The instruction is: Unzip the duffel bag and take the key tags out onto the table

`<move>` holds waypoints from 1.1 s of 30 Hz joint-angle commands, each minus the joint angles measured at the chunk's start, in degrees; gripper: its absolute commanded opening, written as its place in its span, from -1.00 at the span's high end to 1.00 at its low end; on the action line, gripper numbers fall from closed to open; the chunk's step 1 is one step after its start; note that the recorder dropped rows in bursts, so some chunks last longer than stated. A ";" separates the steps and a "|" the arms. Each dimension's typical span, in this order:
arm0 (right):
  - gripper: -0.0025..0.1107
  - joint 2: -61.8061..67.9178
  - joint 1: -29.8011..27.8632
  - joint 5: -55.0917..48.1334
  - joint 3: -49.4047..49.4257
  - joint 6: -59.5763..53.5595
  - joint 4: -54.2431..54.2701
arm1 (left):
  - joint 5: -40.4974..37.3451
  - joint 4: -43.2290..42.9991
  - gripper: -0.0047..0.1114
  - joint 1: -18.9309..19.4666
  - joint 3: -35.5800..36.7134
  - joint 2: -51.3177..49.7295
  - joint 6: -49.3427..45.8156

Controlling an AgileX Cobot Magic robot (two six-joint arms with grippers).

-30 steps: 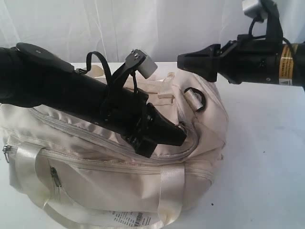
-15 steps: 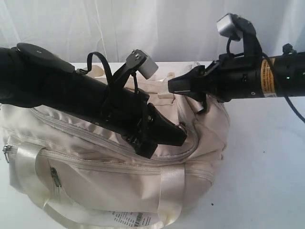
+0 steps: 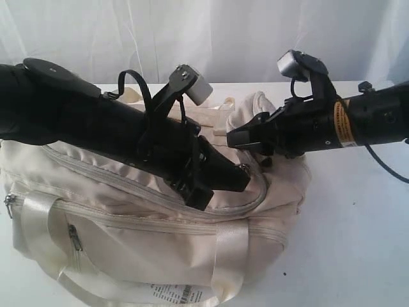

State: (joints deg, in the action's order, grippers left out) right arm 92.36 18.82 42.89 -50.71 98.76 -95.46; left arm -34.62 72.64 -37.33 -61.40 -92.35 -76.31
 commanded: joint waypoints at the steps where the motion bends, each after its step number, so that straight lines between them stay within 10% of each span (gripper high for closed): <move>1: 0.27 1.44 0.11 -0.38 -0.09 0.32 -0.31 | -4.33 2.58 0.92 -0.70 0.02 1.04 -0.60; 12: 0.86 2.20 0.11 3.71 -0.22 -16.76 10.22 | -10.06 4.19 0.92 -1.28 0.02 1.04 -2.15; 33: 0.86 0.75 0.01 0.92 -0.22 -19.52 13.22 | -15.70 7.40 0.92 -7.43 -5.02 2.02 -3.38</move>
State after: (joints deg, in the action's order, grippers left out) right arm 93.36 18.85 46.90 -50.71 80.26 -85.59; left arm -34.96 77.93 -42.45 -64.28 -92.56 -78.57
